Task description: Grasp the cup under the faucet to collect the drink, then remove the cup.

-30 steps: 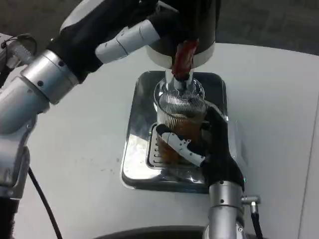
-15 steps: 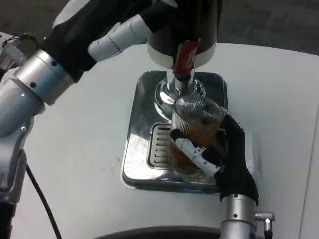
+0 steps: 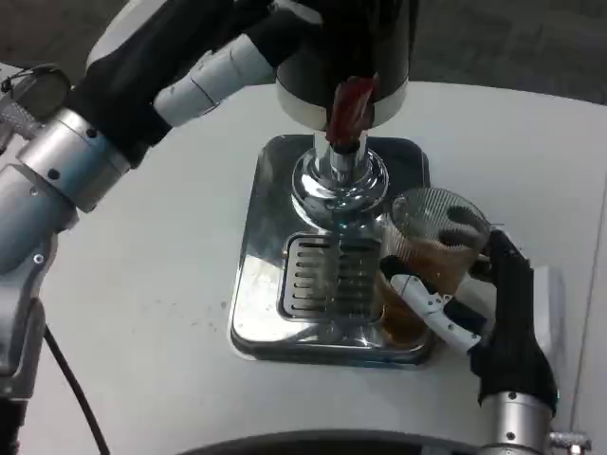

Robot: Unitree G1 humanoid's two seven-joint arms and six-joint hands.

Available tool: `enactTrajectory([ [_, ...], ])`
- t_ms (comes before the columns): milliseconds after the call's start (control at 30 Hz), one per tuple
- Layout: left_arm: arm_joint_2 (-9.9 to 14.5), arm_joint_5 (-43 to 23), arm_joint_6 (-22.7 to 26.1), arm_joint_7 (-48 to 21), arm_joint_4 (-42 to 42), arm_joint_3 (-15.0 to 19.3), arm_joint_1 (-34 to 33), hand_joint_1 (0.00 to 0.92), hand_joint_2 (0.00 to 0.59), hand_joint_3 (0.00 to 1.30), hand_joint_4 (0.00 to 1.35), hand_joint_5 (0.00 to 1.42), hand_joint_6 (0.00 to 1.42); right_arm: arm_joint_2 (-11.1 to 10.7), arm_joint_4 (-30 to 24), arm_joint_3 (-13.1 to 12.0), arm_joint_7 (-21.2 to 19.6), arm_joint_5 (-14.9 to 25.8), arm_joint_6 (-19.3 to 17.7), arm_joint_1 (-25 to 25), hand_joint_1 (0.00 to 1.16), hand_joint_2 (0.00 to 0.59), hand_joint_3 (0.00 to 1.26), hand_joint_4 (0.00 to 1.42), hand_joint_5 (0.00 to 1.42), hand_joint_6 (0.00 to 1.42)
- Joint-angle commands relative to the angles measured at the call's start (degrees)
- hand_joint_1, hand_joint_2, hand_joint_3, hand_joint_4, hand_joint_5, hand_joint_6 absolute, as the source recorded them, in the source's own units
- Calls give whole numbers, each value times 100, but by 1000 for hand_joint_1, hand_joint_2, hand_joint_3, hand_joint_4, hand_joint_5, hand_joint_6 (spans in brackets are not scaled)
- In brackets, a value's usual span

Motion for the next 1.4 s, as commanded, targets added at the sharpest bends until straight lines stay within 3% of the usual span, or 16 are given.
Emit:
enactTrajectory([
  [33,-38,-85,-56,104,-63,50,96,0,1,268,309,491,265,-68,-484,-94,131,-13,-8,253,784,246,610,715,774,356],
  [300,16,-249,73,202,-456,260,432,0,0,276,318,492,290,-230,-1121,-357,414,-5,105,656,775,234,626,726,793,373],
  [533,0,-413,368,551,-1169,723,1337,0,0,300,340,507,322,-320,-1726,-445,686,-38,158,1146,780,237,645,752,812,383],
  [767,-18,-406,538,747,-1615,946,2303,0,0,311,355,513,344,-331,-2196,-490,883,-22,188,1489,784,238,661,753,827,396],
  [1133,-148,312,315,1159,-1651,813,3803,0,5,312,357,514,348,-174,-2943,-9,1154,-291,169,2182,785,238,670,790,843,400],
  [1400,-212,826,259,1346,-1492,618,4249,0,14,298,324,453,329,-50,-3437,429,1348,-474,159,2623,785,238,683,792,855,400],
])
